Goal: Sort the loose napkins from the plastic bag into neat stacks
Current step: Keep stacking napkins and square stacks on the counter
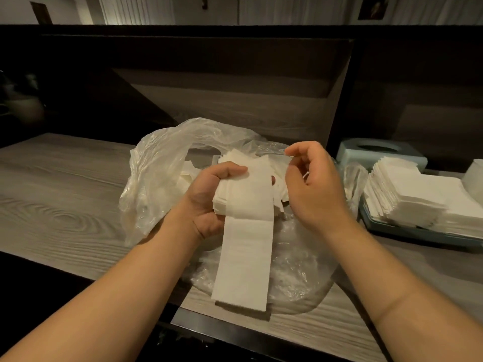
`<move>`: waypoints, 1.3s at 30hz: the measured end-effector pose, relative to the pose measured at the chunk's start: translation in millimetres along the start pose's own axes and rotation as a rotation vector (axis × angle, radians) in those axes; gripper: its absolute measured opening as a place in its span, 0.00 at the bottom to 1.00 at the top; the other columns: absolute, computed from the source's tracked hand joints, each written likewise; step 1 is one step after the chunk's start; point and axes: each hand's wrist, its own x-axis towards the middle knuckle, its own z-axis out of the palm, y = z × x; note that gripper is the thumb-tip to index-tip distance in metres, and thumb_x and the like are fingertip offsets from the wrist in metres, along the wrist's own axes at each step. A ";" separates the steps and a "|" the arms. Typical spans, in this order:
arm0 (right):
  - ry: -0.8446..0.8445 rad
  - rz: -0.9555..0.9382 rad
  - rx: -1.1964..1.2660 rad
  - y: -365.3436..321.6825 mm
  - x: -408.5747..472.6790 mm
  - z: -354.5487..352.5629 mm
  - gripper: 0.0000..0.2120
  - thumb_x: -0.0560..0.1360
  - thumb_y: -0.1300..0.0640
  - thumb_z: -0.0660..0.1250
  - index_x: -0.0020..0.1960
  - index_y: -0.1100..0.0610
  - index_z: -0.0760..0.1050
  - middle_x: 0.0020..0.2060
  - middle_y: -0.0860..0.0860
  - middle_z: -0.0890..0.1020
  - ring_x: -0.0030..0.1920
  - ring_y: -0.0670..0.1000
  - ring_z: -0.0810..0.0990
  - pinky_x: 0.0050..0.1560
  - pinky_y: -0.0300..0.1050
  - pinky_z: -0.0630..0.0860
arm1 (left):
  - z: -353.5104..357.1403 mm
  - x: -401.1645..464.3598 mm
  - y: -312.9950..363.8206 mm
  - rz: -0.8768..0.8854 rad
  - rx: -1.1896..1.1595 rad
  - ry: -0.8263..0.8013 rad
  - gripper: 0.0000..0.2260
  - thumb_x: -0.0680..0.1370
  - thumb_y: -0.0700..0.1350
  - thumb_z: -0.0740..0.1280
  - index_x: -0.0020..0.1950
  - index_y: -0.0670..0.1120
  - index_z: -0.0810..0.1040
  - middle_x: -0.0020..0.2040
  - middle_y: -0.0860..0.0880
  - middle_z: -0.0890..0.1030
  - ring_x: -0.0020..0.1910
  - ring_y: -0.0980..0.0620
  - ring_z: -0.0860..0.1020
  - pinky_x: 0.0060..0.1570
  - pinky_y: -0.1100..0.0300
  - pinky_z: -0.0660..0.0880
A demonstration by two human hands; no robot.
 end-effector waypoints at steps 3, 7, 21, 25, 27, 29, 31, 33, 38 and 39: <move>-0.189 -0.219 -0.189 8.1 -2.6 -1.7 0.20 0.75 0.64 0.65 0.62 0.44 0.71 0.52 0.42 0.70 0.54 0.41 0.69 0.56 0.38 0.68 | -1.3 0.2 4.1 0.076 -0.107 0.044 0.16 0.74 0.44 0.62 0.56 0.37 0.80 0.48 0.39 0.84 0.41 0.39 0.85 0.43 0.46 0.84; -0.419 -0.412 -0.396 7.5 -7.2 -1.5 0.29 0.74 0.44 0.69 0.73 0.35 0.66 0.64 0.44 0.64 0.64 0.50 0.63 0.67 0.55 0.69 | -4.6 -0.4 7.4 0.095 -0.193 0.099 0.19 0.74 0.44 0.62 0.63 0.37 0.74 0.48 0.37 0.82 0.43 0.38 0.82 0.53 0.45 0.78; -0.290 -0.051 0.171 -12.5 -10.2 8.6 0.11 0.64 0.52 0.78 0.43 0.42 0.80 0.51 0.46 0.74 0.54 0.44 0.75 0.52 0.34 0.71 | -1.9 1.1 3.1 -0.014 0.025 0.094 0.22 0.70 0.47 0.66 0.61 0.41 0.77 0.50 0.40 0.82 0.43 0.41 0.81 0.38 0.51 0.81; -0.180 0.222 0.210 -13.0 -7.8 9.2 0.08 0.73 0.54 0.76 0.49 0.48 0.79 0.49 0.47 0.80 0.47 0.45 0.79 0.37 0.35 0.75 | 1.6 0.5 -0.5 -0.035 -0.001 0.045 0.18 0.72 0.44 0.66 0.59 0.39 0.80 0.50 0.39 0.81 0.45 0.42 0.80 0.50 0.48 0.76; -0.076 0.292 0.163 -10.9 -7.2 10.9 0.15 0.72 0.49 0.77 0.52 0.49 0.74 0.45 0.46 0.78 0.43 0.46 0.78 0.39 0.40 0.77 | 0.6 1.5 -1.4 -0.037 0.005 0.035 0.21 0.71 0.44 0.66 0.62 0.38 0.79 0.50 0.39 0.82 0.46 0.41 0.81 0.51 0.48 0.77; 0.012 0.259 0.123 -9.9 -8.6 10.8 0.17 0.71 0.50 0.77 0.49 0.51 0.69 0.41 0.46 0.72 0.38 0.47 0.72 0.39 0.44 0.73 | -0.5 2.2 -1.6 -0.046 0.026 0.034 0.22 0.70 0.45 0.67 0.62 0.39 0.79 0.51 0.40 0.82 0.48 0.41 0.81 0.51 0.48 0.78; 0.063 0.143 0.116 -9.8 -9.5 8.5 0.16 0.72 0.50 0.75 0.45 0.52 0.67 0.38 0.46 0.69 0.36 0.47 0.68 0.38 0.47 0.71 | -0.9 2.3 -1.2 -0.031 0.027 0.047 0.20 0.70 0.46 0.67 0.59 0.41 0.80 0.50 0.41 0.83 0.48 0.41 0.82 0.53 0.47 0.77; -0.013 -0.016 0.117 -11.8 -10.2 4.6 0.13 0.74 0.48 0.73 0.44 0.51 0.70 0.38 0.44 0.71 0.38 0.46 0.70 0.41 0.44 0.71 | -1.4 2.7 -0.1 0.002 0.020 0.048 0.18 0.71 0.46 0.65 0.58 0.41 0.81 0.49 0.40 0.84 0.46 0.40 0.82 0.54 0.45 0.76; -0.419 -0.419 -0.289 -4.8 -11.5 -1.3 0.23 0.66 0.34 0.74 0.57 0.41 0.77 0.53 0.40 0.71 0.59 0.47 0.67 0.63 0.50 0.65 | -5.1 4.1 2.2 0.058 -0.056 -0.011 0.16 0.74 0.46 0.62 0.47 0.38 0.87 0.46 0.42 0.84 0.43 0.43 0.84 0.45 0.48 0.81; -0.420 -0.447 -0.341 -1.7 -10.6 0.1 0.23 0.67 0.35 0.74 0.59 0.41 0.77 0.54 0.41 0.71 0.59 0.47 0.67 0.64 0.53 0.64 | -5.9 4.3 1.9 0.061 -0.066 -0.007 0.16 0.74 0.46 0.62 0.47 0.39 0.87 0.46 0.42 0.84 0.43 0.44 0.84 0.44 0.48 0.82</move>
